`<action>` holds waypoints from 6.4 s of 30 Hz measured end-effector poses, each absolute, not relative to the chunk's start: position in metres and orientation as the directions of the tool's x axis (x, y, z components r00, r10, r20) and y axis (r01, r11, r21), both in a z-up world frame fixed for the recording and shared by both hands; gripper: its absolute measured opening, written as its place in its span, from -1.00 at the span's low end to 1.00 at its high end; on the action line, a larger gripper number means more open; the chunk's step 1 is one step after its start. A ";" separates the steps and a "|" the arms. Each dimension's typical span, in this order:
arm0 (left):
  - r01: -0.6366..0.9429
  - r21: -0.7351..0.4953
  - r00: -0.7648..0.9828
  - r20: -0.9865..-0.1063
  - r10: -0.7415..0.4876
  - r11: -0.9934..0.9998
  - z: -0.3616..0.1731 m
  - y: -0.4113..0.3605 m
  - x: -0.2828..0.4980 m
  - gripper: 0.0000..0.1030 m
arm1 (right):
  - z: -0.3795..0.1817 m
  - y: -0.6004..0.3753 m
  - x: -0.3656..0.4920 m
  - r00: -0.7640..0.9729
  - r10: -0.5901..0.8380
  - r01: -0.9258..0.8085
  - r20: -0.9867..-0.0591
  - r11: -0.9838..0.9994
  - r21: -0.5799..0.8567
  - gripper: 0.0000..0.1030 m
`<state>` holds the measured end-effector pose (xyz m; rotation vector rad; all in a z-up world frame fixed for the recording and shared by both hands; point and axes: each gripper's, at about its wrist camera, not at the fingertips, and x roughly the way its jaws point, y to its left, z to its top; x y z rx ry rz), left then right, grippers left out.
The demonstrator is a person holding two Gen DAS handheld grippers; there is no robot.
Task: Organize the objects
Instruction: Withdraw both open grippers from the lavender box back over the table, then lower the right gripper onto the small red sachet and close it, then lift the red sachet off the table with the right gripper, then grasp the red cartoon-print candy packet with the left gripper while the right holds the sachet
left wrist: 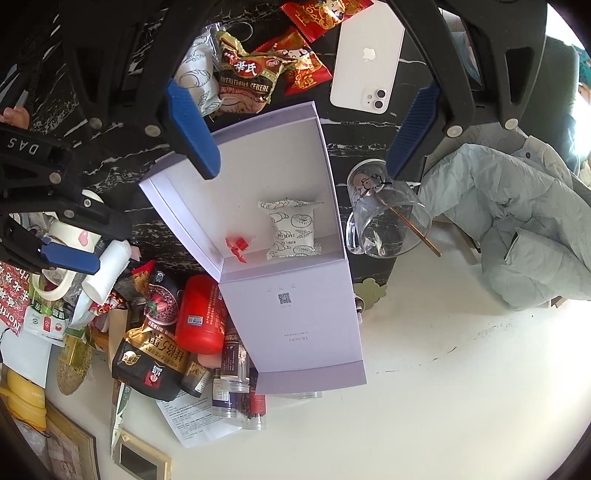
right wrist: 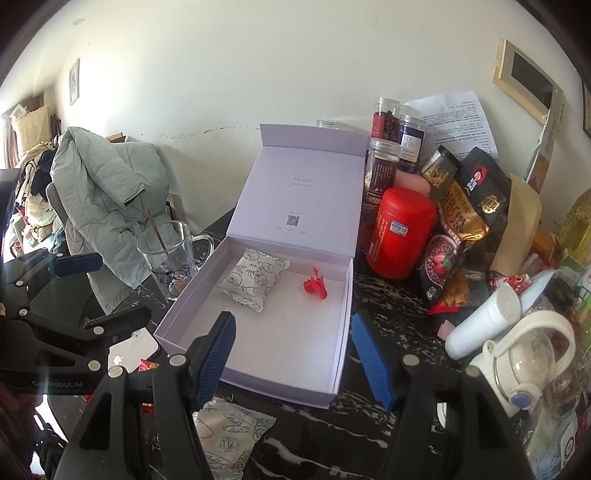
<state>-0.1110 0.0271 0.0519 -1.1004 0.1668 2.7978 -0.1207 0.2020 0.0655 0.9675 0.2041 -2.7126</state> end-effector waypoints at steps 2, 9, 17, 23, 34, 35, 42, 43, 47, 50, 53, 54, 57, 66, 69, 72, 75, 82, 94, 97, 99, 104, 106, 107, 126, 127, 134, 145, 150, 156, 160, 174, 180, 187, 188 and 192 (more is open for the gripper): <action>-0.159 0.050 -0.720 -0.689 0.081 -0.986 0.048 0.026 -0.107 0.78 | 0.061 0.202 -0.116 -0.743 -0.189 0.280 -0.642 -0.959 -0.041 0.29; -0.168 0.024 -0.687 -0.720 0.100 -0.985 0.030 0.024 -0.094 0.78 | 0.047 0.203 -0.103 -0.724 -0.193 0.278 -0.663 -0.960 -0.024 0.29; -0.172 0.010 -0.658 -0.745 0.108 -0.985 0.011 0.022 -0.076 0.78 | 0.029 0.202 -0.084 -0.702 -0.203 0.279 -0.683 -0.960 -0.001 0.29; -0.176 0.020 -0.644 -0.759 0.100 -0.984 0.003 0.023 -0.063 0.78 | 0.015 0.203 -0.070 -0.682 -0.217 0.276 -0.698 -0.961 0.029 0.30; -0.175 0.027 -0.615 -0.784 0.088 -0.984 -0.013 0.018 -0.035 0.78 | -0.007 0.198 -0.044 -0.646 -0.238 0.283 -0.726 -0.957 0.061 0.30; -0.174 0.028 -0.612 -0.786 0.086 -0.984 -0.015 0.017 -0.032 0.78 | -0.010 0.197 -0.042 -0.639 -0.240 0.284 -0.731 -0.957 0.066 0.30; -0.166 0.035 -0.580 -0.811 0.069 -0.986 -0.029 0.010 -0.023 0.78 | -0.029 0.191 -0.029 -0.604 -0.243 0.250 -0.759 -0.962 0.109 0.30; -0.160 0.033 -0.577 -0.814 0.067 -0.987 -0.031 0.008 -0.021 0.78 | -0.031 0.190 -0.027 -0.601 -0.239 0.245 -0.763 -0.963 0.109 0.30; -0.152 0.017 -0.558 -0.827 0.072 -0.988 -0.039 -0.001 -0.017 0.78 | -0.039 0.187 -0.019 -0.589 -0.240 0.217 -0.772 -0.967 0.135 0.30; -0.151 -0.009 -0.534 -0.840 0.089 -0.988 -0.047 -0.007 -0.016 0.78 | -0.044 0.184 -0.014 -0.570 -0.251 0.210 -0.782 -0.965 0.157 0.30; -0.146 -0.020 -0.531 -0.842 0.095 -0.989 -0.051 -0.010 -0.015 0.78 | -0.049 0.182 -0.012 -0.561 -0.249 0.196 -0.789 -0.966 0.166 0.30; -0.146 -0.020 -0.530 -0.843 0.095 -0.989 -0.053 -0.011 -0.015 0.78 | -0.051 0.181 -0.012 -0.553 -0.253 0.193 -0.794 -0.966 0.174 0.30; -0.153 -0.023 -0.534 -0.839 0.102 -0.988 -0.057 -0.014 -0.014 0.78 | -0.061 0.177 -0.009 -0.518 -0.267 0.189 -0.813 -0.962 0.195 0.30; -0.148 -0.059 -0.522 -0.843 0.129 -0.987 -0.069 -0.028 -0.017 0.78 | -0.083 0.164 -0.011 -0.454 -0.255 0.198 -0.854 -0.963 0.182 0.30; -0.156 -0.064 -0.531 -0.836 0.138 -0.986 -0.069 -0.031 -0.017 0.78 | -0.083 0.159 -0.012 -0.450 -0.254 0.216 -0.856 -0.961 0.171 0.30; -0.175 -0.099 -0.530 -0.829 0.178 -0.980 -0.069 -0.032 -0.018 0.78 | -0.083 0.150 -0.010 -0.455 -0.240 0.255 -0.857 -0.958 0.133 0.30; -0.202 -0.065 -0.541 -0.824 0.167 -0.977 -0.068 -0.027 -0.018 0.78 | -0.084 0.143 -0.008 -0.466 -0.226 0.297 -0.856 -0.951 0.089 0.30; -0.220 -0.032 -0.542 -0.827 0.150 -0.975 -0.071 -0.020 -0.024 0.78 | -0.085 0.145 -0.003 -0.501 -0.204 0.327 -0.841 -0.944 0.034 -0.18; -0.248 -0.084 -0.498 -0.844 0.201 -0.965 -0.079 0.001 -0.035 0.78 | -0.084 0.174 0.008 -0.527 -0.229 0.340 -0.818 -0.939 0.044 -0.47; -0.261 -0.085 -0.491 -0.846 0.208 -0.962 -0.081 0.009 -0.037 0.77 | -0.085 0.180 0.011 -0.534 -0.231 0.345 -0.813 -0.938 0.040 -0.47; -0.267 -0.091 -0.483 -0.849 0.215 -0.959 -0.083 0.014 -0.038 0.77 | -0.085 0.184 0.013 -0.539 -0.233 0.346 -0.809 -0.937 0.039 -0.47; -0.266 -0.114 -0.482 -0.844 0.235 -0.957 -0.085 0.018 -0.038 0.58 | -0.085 0.192 0.014 -0.541 -0.249 0.350 -0.803 -0.935 0.054 -0.47; -0.262 -0.117 -0.491 -0.838 0.237 -0.958 -0.085 0.019 -0.038 0.52 | -0.085 0.193 0.014 -0.541 -0.253 0.355 -0.802 -0.933 0.055 -0.47; -0.262 -0.119 -0.494 -0.836 0.239 -0.958 -0.085 0.019 -0.038 0.51 | -0.086 0.193 0.015 -0.542 -0.255 0.357 -0.801 -0.932 0.056 -0.47; -0.276 -0.112 -0.467 -0.853 0.235 -0.955 -0.080 0.024 -0.023 0.45 | -0.088 0.194 0.018 -0.554 -0.260 0.386 -0.791 -0.922 0.033 -0.22; -0.271 -0.105 -0.466 -0.855 0.226 -0.957 -0.080 0.024 -0.023 0.46 | -0.088 0.194 0.018 -0.556 -0.262 0.389 -0.789 -0.921 0.032 -0.34; -0.261 -0.093 -0.458 -0.864 0.208 -0.961 -0.084 0.024 -0.024 0.59 | -0.087 0.197 0.017 -0.563 -0.275 0.387 -0.779 -0.921 0.046 -0.51; -0.259 -0.107 -0.479 -0.849 0.223 -0.960 -0.080 0.022 -0.021 0.23 | -0.084 0.202 0.015 -0.560 -0.307 0.381 -0.769 -0.920 0.089 -0.70; -0.286 -0.105 -0.475 -0.848 0.236 -0.953 -0.078 0.025 -0.019 0.20 | -0.084 0.203 0.014 -0.556 -0.312 0.376 -0.771 -0.921 0.102 -0.70; -0.298 -0.120 -0.471 -0.844 0.255 -0.947 -0.076 0.025 -0.015 0.15 | -0.084 0.203 0.012 -0.544 -0.311 0.362 -0.779 -0.925 0.116 -0.62; -0.293 -0.131 -0.469 -0.843 0.262 -0.947 -0.076 0.024 -0.014 0.15 | -0.084 0.200 0.009 -0.531 -0.331 0.371 -0.780 -0.918 0.138 -0.30; -0.286 -0.142 -0.470 -0.841 0.267 -0.948 -0.077 0.024 -0.014 0.16 | -0.088 0.188 0.009 -0.553 -0.251 0.393 -0.795 -0.920 0.017 -0.61; -0.296 -0.127 -0.471 -0.843 0.260 -0.947 -0.076 0.025 -0.014 0.15 | -0.084 0.191 0.012 -0.547 -0.274 0.407 -0.791 -0.913 0.034 -0.63; -0.310 -0.120 -0.487 -0.832 0.266 -0.943 -0.068 0.026 -0.009 0.15 | -0.078 0.192 0.018 -0.540 -0.280 0.409 -0.794 -0.912 0.043 -0.63; -0.310 -0.120 -0.489 -0.830 0.267 -0.943 -0.067 0.027 -0.008 0.15 | -0.078 0.192 0.020 -0.540 -0.280 0.410 -0.794 -0.911 0.043 -0.63; -0.312 -0.120 -0.495 -0.826 0.269 -0.942 -0.064 0.027 -0.003 0.15 | -0.074 0.191 0.025 -0.540 -0.286 0.418 -0.791 -0.908 0.043 -0.63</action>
